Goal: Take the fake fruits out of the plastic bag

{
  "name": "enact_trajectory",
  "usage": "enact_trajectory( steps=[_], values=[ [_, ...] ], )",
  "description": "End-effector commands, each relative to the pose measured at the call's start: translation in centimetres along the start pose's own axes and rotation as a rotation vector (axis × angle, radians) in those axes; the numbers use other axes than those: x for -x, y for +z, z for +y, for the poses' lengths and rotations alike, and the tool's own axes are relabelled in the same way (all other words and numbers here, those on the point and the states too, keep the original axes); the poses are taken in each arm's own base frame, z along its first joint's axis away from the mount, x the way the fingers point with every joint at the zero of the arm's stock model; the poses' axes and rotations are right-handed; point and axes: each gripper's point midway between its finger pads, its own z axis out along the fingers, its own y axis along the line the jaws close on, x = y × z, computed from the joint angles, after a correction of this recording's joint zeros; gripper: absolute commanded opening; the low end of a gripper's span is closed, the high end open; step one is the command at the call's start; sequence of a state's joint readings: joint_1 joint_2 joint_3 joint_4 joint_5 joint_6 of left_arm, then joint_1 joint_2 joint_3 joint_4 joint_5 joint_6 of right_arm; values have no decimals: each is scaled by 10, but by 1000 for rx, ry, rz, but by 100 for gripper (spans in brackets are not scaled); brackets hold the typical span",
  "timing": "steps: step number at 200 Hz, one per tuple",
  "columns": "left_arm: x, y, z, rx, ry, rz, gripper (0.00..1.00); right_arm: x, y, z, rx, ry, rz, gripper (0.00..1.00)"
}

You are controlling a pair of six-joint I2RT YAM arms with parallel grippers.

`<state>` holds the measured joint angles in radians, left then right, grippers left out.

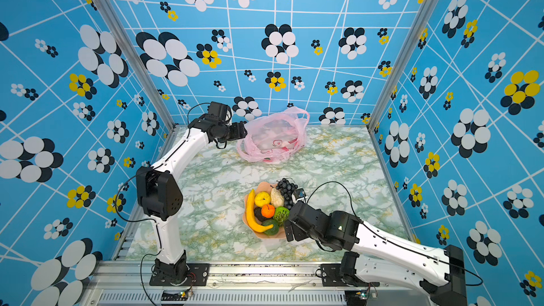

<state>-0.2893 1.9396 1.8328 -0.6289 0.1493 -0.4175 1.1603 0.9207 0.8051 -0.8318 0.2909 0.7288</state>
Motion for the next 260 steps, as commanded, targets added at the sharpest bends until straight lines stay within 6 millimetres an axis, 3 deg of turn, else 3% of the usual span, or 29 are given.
enact_trajectory(
  steps=[1,51,99,161,260],
  values=[
    [-21,-8,11,19,-6,14,80,-25,10,-1,-27,10,71,99],
    [-52,-48,32,8,-55,-77,80,-58,35,18,25,20,167,98],
    [-82,-80,63,24,-107,-176,81,-68,66,36,51,8,203,95],
    [-104,-111,109,48,-226,-287,84,-50,95,47,50,-11,117,79],
    [-108,-120,115,45,-229,-316,84,-21,119,46,43,60,88,76]
  ],
)
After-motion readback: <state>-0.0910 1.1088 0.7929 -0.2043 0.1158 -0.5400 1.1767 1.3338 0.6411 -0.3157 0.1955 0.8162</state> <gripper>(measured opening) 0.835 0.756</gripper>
